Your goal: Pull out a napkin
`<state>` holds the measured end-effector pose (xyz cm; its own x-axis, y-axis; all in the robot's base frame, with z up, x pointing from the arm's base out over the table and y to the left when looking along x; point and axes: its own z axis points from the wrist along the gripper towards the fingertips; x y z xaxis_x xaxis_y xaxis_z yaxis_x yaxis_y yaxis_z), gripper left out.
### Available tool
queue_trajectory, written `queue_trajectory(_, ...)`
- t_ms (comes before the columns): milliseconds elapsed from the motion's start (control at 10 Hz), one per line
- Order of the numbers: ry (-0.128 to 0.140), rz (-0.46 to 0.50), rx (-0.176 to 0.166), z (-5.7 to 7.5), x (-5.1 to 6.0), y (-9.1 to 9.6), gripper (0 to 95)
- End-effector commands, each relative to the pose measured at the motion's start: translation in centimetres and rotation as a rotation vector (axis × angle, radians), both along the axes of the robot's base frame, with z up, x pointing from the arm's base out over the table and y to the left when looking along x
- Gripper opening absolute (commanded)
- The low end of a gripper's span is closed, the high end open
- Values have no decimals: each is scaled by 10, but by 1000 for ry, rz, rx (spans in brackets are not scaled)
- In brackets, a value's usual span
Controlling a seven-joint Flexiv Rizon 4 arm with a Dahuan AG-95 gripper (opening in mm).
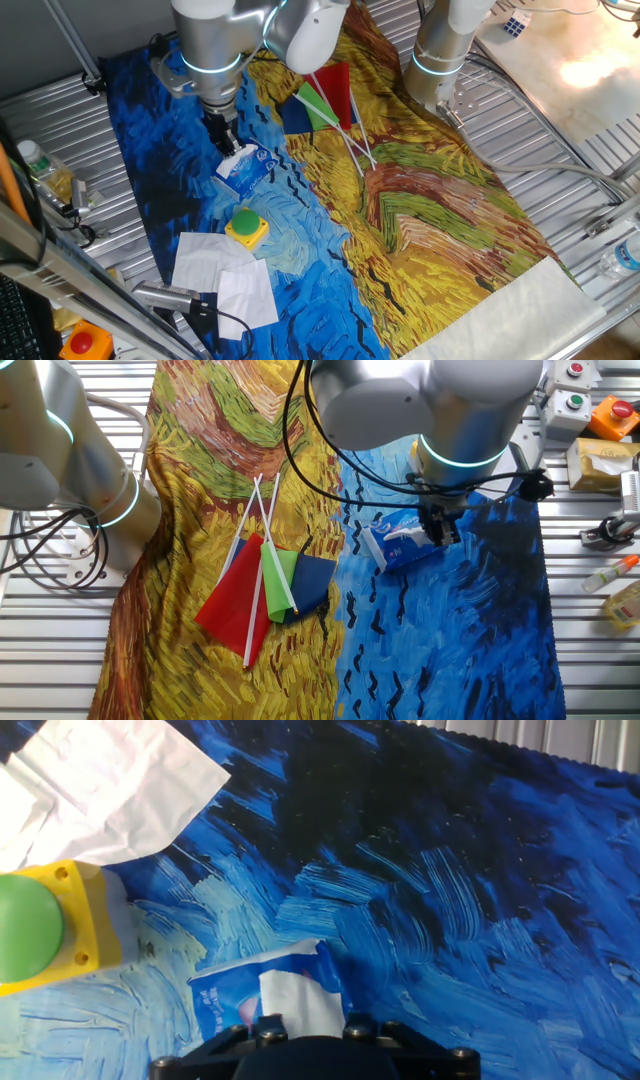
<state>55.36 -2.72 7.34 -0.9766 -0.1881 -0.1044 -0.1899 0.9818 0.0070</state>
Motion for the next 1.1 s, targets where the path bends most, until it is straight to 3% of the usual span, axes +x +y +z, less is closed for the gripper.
queue_trajectory(100, -4, -2, 0, 1, 0, 0, 0)
queue_trajectory(1100, 12, -28, 4, 47, -13, 10, 0)
